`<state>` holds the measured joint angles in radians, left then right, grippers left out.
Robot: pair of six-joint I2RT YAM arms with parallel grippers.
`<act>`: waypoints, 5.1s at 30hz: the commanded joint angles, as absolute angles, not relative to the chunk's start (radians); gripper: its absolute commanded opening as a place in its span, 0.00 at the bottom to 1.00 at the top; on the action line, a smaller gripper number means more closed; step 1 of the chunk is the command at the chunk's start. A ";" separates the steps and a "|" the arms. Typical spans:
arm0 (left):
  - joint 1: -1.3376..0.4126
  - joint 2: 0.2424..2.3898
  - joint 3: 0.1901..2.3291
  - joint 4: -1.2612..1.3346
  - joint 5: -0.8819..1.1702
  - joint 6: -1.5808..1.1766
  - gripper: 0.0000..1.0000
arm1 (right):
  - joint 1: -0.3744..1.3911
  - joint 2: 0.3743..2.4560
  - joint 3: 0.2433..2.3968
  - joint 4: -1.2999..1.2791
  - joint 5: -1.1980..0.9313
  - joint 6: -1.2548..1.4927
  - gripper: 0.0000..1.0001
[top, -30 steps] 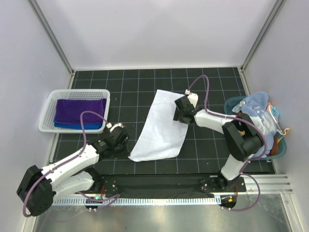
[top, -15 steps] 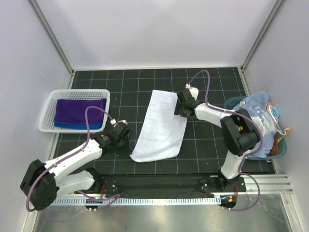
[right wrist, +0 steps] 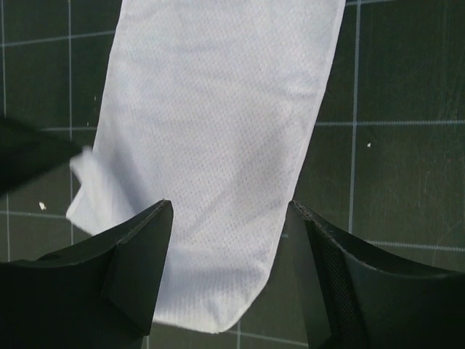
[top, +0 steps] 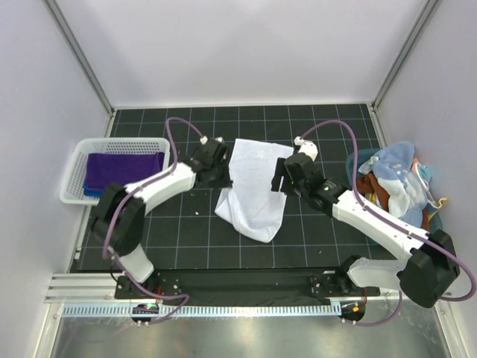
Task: Fold and stack the towels
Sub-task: Flatten out the crumpled towel
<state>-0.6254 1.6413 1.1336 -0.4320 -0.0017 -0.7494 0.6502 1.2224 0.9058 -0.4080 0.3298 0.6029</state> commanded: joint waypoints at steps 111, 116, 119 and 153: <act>-0.650 1.181 0.683 -0.489 0.107 -0.865 0.00 | 0.982 1.042 0.482 -0.472 0.115 1.019 0.06; -0.653 1.069 0.605 -0.541 0.104 -0.879 0.00 | 1.037 1.037 0.440 -0.492 0.068 1.046 0.05; -0.661 1.025 0.552 -0.554 0.115 -0.899 0.00 | 1.077 1.045 0.425 -0.508 0.064 1.072 0.05; -0.494 1.945 1.555 -0.383 0.070 -0.367 0.59 | 0.409 1.430 1.003 -0.336 0.356 0.652 0.53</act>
<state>-0.5137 1.8214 1.4216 -0.3828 0.0303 -0.5289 0.4782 1.3312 0.9188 -0.4728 0.3328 0.7452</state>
